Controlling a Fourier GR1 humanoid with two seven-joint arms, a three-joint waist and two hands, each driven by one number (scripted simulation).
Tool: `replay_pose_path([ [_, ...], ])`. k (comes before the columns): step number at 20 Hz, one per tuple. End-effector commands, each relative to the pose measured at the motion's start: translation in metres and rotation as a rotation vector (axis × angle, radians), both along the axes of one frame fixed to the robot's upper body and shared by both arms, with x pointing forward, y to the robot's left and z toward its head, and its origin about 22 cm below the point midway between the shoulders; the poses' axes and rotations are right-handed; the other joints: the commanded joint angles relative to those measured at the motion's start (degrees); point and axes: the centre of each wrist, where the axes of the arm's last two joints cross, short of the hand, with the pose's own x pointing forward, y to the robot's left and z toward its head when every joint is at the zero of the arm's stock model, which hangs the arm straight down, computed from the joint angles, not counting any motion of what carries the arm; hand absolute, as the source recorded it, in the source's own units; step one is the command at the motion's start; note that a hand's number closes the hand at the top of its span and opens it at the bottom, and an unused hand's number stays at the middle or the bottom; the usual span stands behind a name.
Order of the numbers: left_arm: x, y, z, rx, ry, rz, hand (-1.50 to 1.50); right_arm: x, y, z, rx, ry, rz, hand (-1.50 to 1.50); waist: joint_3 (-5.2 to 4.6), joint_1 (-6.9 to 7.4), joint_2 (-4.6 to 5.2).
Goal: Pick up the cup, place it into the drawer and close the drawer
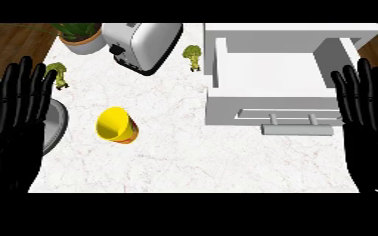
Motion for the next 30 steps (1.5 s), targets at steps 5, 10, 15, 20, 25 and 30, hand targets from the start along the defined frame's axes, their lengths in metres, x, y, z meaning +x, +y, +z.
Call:
replay_pose_path([
  [5,0.011,-0.029,-0.005,0.005,-0.064,0.328,-1.5,-0.013,0.002,0.003,-0.009,0.032,0.045,-1.5,-0.61,-1.34,-0.49],
  [10,0.024,-0.063,-0.027,-0.21,0.035,0.361,-1.5,-0.001,0.022,0.002,0.04,0.123,0.151,-1.5,-0.7,-1.08,-0.34],
  [15,0.049,-0.09,-0.016,-0.226,0.037,0.351,-1.5,0.007,0.01,0.001,0.045,0.108,0.135,-1.5,-0.66,-0.88,-0.36],
  [20,0.029,-0.079,-0.023,-0.233,0.032,0.347,-1.5,0.008,0.005,-0.004,0.028,0.108,0.131,-1.5,-0.66,-0.64,-0.43],
  [25,0.058,-0.071,-0.013,-0.229,0.037,0.372,-1.5,0.012,0.001,0.001,0.032,0.104,0.137,-1.5,-0.65,-0.7,-0.4],
  [30,0.028,-0.075,-0.04,-0.246,0.079,0.392,-1.5,0.024,0.015,0.017,0.046,0.103,0.127,-1.5,-0.67,-0.47,-0.44],
])
